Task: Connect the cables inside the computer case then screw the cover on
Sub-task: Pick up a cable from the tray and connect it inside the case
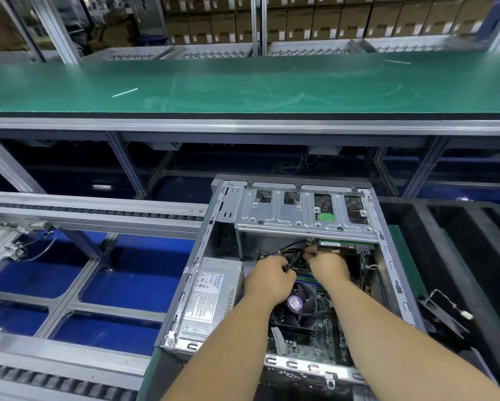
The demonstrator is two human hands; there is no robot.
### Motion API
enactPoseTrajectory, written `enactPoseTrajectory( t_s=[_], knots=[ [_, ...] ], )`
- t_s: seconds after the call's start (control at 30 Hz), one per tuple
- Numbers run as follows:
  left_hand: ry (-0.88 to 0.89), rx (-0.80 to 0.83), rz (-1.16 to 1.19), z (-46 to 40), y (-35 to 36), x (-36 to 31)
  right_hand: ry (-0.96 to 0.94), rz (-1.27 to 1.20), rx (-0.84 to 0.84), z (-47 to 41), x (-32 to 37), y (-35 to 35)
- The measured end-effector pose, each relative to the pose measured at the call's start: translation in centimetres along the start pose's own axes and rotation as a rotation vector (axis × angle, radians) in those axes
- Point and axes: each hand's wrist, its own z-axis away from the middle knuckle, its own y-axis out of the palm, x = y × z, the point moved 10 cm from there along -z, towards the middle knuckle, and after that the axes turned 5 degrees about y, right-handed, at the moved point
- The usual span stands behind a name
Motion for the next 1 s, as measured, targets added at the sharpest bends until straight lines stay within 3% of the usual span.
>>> enactPoseTrajectory(
  t_s=[0.27, 0.53, 0.8, 0.9, 1.0],
  knots=[
    [0.006, 0.017, -0.018, -0.1, 0.3, -0.2, 0.057, 0.218, -0.025, 0.6, 0.7, -0.4],
    [0.016, -0.006, -0.039, 0.3, 0.0, -0.3, -0.052, 0.190, 0.009, 1.8, 1.0, -0.4],
    [0.087, -0.071, -0.071, 0.1, -0.4, -1.1, -0.152, 0.151, 0.176, 5.4, 3.2, 0.2],
    [0.113, -0.105, -0.071, 0.0, -0.5, -1.6, -0.220, 0.110, 0.078, 7.5, 3.8, -1.1],
    [0.213, -0.199, -0.106, 0.2, -1.2, -3.4, -0.168, -0.017, -0.178, 9.1, 2.8, -5.0]
  ],
)
